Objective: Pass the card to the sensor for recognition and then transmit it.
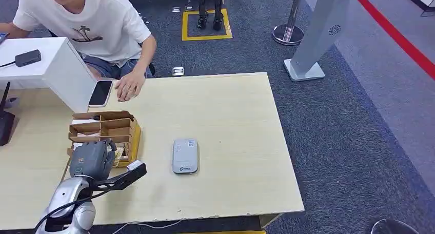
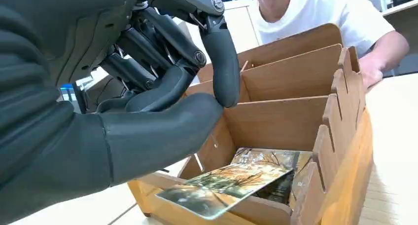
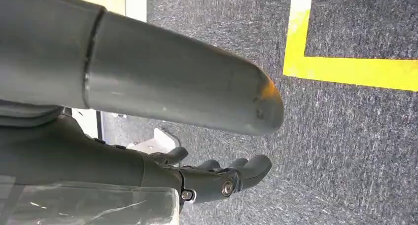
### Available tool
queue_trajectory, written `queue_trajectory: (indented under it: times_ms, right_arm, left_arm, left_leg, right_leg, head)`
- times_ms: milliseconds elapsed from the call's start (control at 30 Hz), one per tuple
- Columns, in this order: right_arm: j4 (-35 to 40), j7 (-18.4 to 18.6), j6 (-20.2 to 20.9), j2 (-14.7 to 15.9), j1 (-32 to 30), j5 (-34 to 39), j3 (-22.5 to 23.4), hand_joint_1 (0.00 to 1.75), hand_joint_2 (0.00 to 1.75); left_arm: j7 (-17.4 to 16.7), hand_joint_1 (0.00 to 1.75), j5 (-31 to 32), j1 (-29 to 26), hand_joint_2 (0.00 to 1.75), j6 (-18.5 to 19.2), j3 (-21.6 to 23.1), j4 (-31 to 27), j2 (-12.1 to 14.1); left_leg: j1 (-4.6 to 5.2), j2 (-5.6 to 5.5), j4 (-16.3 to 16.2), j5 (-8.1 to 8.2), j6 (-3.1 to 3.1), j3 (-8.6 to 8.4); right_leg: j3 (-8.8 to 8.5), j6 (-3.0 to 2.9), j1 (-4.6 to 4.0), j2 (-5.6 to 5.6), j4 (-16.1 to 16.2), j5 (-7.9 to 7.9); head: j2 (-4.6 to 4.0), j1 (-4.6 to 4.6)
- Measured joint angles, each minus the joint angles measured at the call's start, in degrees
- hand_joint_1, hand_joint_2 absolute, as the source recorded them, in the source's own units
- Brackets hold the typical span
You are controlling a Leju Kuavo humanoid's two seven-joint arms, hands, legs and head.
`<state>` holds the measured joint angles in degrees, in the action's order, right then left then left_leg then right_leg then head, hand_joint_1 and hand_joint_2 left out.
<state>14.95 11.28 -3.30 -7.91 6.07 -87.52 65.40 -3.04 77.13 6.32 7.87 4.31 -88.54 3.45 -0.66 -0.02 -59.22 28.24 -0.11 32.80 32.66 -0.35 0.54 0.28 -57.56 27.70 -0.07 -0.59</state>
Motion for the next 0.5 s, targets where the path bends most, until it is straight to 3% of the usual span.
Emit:
queue_trajectory:
  times_ms: [433, 467, 500]
  right_arm:
    - [0.00, -0.37, -0.05, 0.00, 0.03, -0.07, 0.00, 0.00, 0.00]
    - [0.00, -0.37, -0.05, 0.00, 0.02, -0.07, 0.00, 0.00, 0.00]
    - [0.00, -0.39, -0.04, 0.00, 0.02, -0.07, -0.02, 0.00, 0.00]
  left_arm:
    - [0.04, 1.75, -0.79, 1.03, 1.75, -0.13, 0.00, -0.02, 0.20]
    - [0.04, 1.59, -0.81, 1.05, 1.75, -0.13, 0.00, -0.02, 0.20]
    - [0.04, 0.00, -0.81, 1.07, 1.75, -0.13, 0.00, -0.02, 0.20]
  left_leg:
    - [0.00, 0.00, 0.00, 0.00, 0.00, 0.00]
    - [0.00, 0.00, 0.00, 0.00, 0.00, 0.00]
    - [0.00, 0.00, 0.00, 0.00, 0.00, 0.00]
  right_leg:
    - [0.00, 0.00, 0.00, 0.00, 0.00, 0.00]
    - [0.00, 0.00, 0.00, 0.00, 0.00, 0.00]
    - [0.00, 0.00, 0.00, 0.00, 0.00, 0.00]
  head:
    - [0.00, 0.00]
    - [0.00, 0.00]
    - [0.00, 0.00]
